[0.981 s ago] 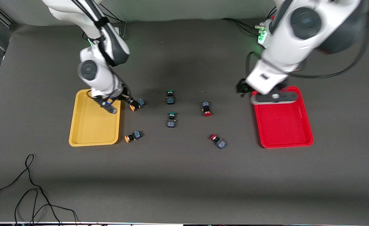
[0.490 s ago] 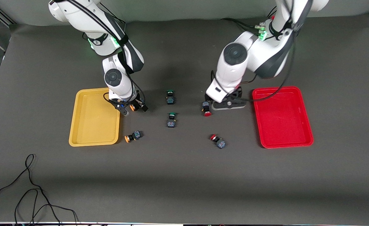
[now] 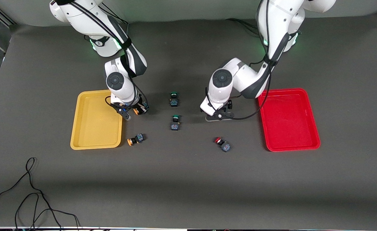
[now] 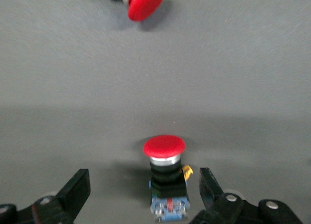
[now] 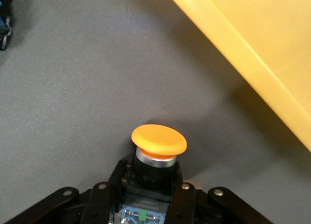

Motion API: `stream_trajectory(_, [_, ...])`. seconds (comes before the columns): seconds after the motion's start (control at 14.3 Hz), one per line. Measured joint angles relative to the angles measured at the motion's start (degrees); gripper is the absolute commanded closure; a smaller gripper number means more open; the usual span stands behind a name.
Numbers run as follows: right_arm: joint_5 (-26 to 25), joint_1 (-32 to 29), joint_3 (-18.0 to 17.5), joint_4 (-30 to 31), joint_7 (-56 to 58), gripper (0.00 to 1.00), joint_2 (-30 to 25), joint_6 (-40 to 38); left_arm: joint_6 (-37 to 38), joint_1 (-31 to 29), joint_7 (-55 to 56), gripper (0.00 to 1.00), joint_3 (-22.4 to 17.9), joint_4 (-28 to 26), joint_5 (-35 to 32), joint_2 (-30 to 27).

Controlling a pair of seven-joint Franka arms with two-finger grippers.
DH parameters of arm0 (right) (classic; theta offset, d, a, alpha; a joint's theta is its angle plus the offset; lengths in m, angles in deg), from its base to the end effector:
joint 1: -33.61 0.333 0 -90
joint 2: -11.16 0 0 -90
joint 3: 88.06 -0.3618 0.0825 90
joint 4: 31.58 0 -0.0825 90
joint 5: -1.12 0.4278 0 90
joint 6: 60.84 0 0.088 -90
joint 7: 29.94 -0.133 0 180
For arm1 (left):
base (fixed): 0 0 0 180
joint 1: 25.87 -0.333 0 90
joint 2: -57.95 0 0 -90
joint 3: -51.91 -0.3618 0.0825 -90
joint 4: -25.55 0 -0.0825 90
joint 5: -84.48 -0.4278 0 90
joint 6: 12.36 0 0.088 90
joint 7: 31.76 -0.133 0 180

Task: Place red and yellow buttons in trays
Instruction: 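Grasp the orange button with the right gripper while the left gripper grasps the red button, then place the orange button in the yellow tray while the left gripper places red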

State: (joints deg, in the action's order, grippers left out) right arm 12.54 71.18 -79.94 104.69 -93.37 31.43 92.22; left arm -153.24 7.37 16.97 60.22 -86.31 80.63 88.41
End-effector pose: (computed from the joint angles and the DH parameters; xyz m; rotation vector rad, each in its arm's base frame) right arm 0.4645 0.2530 0.1481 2.9001 -1.1684 -0.0979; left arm 0.5011 -0.4398 0.1831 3.1284 0.1437 -0.0553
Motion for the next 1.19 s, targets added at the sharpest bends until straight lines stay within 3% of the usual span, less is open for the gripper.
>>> stream_trajectory(0.14, [-0.02, 0.05, 2.03, -0.55, 1.16, 1.00, -1.06, -1.52, -1.00, 0.17, 0.03, 0.00, 0.01, 0.08, -0.01, 1.40])
stream_trajectory(0.28, [-0.03, 0.23, 8.10, -2.27, 7.58, 1.00, -4.72, -9.79, -1.95, 0.87, 1.03, 0.07, 0.02, 0.09, -0.01, 2.20])
stream_trajectory(0.35, [-0.02, 0.19, 12.98, -3.33, 12.92, 1.00, -7.41, -15.13, -2.36, 1.34, 1.66, 0.19, 0.02, 0.12, -0.01, 2.54])
stream_trajectory(0.49, [-0.02, -0.51, 21.96, -4.02, 22.76, 1.00, -12.39, -21.39, -2.76, 1.84, 2.47, 0.54, 0.02, 0.17, -0.01, 2.89])
stream_trajectory(0.56, [-0.02, -1.07, 24.79, -3.67, 26.00, 1.00, -13.95, -22.61, -2.76, 1.85, 2.67, 0.73, 0.00, 0.22, -0.01, 2.89])
stream_trajectory(0.7, [-0.02, -1.47, 26.60, -2.54, 28.21, 1.00, -14.69, -22.94, -2.73, 1.85, 2.90, 1.00, -0.20, 0.50, 0.00, 2.89])
stream_trajectory(0.98, [0.16, -0.37, 25.96, 1.00, 28.17, 0.98, -10.51, -17.52, -2.71, 1.77, 3.05, 1.00, -0.79, 1.22, 0.01, 2.90])
stream_trajectory(1.05, [0.21, -0.37, 25.91, 2.00, 28.17, 0.92, -8.90, -15.40, -2.62, 1.45, 3.06, 1.00, -1.00, 1.63, 0.01, 2.85])
stream_trajectory(1.12, [0.25, -0.37, 25.91, 2.58, 28.17, 0.79, -7.52, -14.19, -2.12, 0.77, 3.05, 1.00, -1.16, 2.20, 0.01, 2.67])
stream_trajectory(1.19, [0.38, -0.38, 25.91, 2.73, 28.17, 0.29, -6.47, -13.54, -0.40, -0.42, 2.95, 1.00, -1.23, 3.18, 0.02, 2.24])
